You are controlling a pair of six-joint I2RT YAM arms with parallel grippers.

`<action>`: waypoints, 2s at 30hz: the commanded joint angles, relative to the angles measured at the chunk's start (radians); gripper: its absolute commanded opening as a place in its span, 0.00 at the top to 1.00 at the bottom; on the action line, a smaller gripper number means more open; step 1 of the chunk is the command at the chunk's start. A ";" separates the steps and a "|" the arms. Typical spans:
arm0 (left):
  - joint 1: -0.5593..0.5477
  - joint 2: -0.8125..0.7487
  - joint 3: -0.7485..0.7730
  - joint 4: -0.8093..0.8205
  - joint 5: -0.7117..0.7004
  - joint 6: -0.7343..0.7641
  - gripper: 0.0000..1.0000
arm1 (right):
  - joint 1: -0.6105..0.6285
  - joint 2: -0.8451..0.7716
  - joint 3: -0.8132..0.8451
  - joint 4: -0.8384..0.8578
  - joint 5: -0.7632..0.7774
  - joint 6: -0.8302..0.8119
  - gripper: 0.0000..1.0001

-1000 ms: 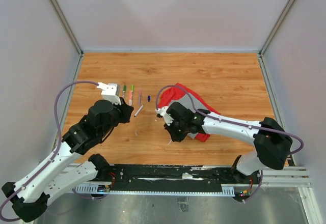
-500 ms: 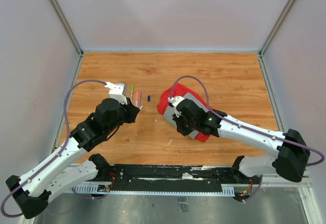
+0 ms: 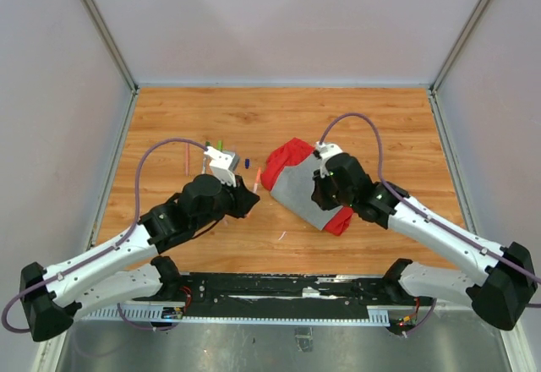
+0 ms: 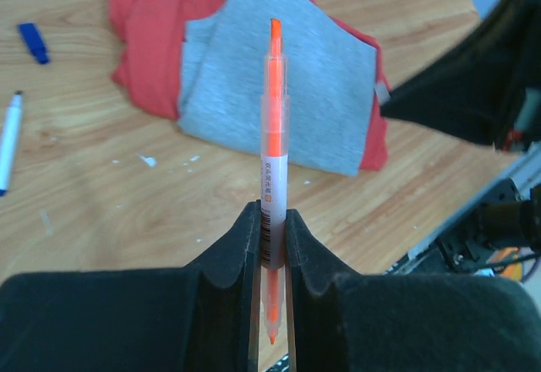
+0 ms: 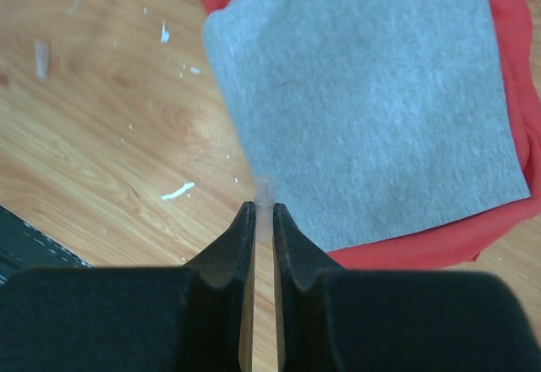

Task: Insert the pens into the pen caps
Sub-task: Insert the pen cap onto the pen.

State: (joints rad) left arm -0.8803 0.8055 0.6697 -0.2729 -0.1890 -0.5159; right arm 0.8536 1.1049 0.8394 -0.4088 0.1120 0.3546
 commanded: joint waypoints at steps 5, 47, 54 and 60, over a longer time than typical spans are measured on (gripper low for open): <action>-0.171 0.066 -0.056 0.218 -0.064 -0.063 1.00 | -0.181 -0.165 -0.149 0.266 -0.293 0.173 0.99; -0.325 0.156 -0.066 0.407 -0.070 -0.003 1.00 | -0.149 -0.324 -0.404 0.959 -0.376 0.623 0.99; -0.326 0.155 -0.068 0.406 -0.069 -0.006 1.00 | -0.148 -0.327 -0.410 0.964 -0.331 0.646 0.99; -0.325 0.158 -0.063 0.398 -0.066 -0.001 1.00 | -0.148 -0.322 -0.408 0.970 -0.323 0.655 1.00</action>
State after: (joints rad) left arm -1.1946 0.9619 0.5884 0.1055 -0.2493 -0.5346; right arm 0.6952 0.7837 0.4194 0.5201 -0.2337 0.9958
